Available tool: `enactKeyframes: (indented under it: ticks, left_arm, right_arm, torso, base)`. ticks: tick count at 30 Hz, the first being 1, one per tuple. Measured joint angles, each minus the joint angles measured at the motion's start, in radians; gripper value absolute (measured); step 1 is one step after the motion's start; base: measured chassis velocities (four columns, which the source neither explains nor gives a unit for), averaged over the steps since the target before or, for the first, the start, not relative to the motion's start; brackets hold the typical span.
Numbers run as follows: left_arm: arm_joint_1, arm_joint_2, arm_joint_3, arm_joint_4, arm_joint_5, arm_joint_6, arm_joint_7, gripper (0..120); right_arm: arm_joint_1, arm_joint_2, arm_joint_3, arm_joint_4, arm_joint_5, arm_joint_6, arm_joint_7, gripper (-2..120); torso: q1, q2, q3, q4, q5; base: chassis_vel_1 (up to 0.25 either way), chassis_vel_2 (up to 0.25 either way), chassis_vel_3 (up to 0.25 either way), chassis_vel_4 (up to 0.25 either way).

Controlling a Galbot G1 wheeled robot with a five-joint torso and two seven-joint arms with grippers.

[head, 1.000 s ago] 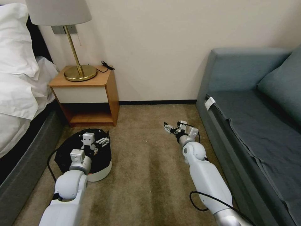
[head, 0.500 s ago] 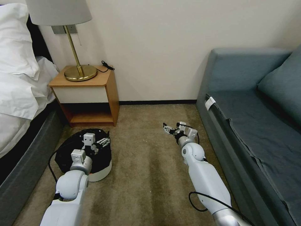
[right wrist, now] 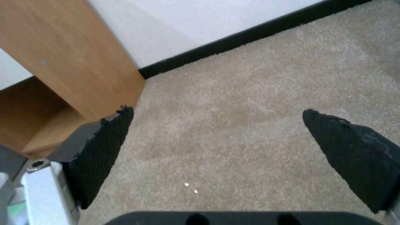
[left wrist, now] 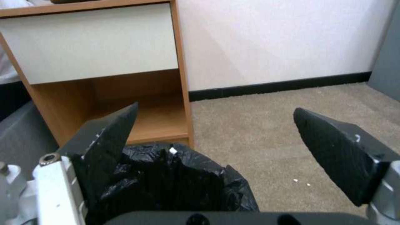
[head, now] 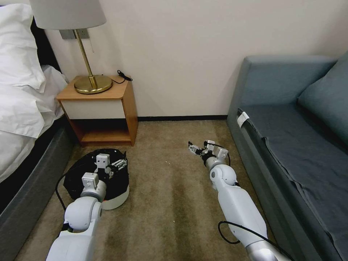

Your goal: Pick up the trash bin, then pick up the garbage on the floor and place it into the trash bin.

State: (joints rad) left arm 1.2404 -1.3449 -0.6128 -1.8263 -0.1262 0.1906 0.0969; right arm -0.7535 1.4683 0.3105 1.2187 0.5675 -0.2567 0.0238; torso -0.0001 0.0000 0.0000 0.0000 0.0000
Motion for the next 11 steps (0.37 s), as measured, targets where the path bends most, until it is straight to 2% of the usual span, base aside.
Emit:
enactKeyframes:
  ticks: [11]
  left_arm:
    - [0.0, 0.0, -0.001, -0.001, 0.0, 0.0, -0.001, 100]
  right_arm:
    - [0.001, 0.0, -0.001, 0.001, 0.001, -0.001, 0.0, 100]
  torso:
    - [0.0, 0.0, 0.0, 0.0, 0.0]
  base:
    - [0.0, 0.0, 0.0, 0.0]
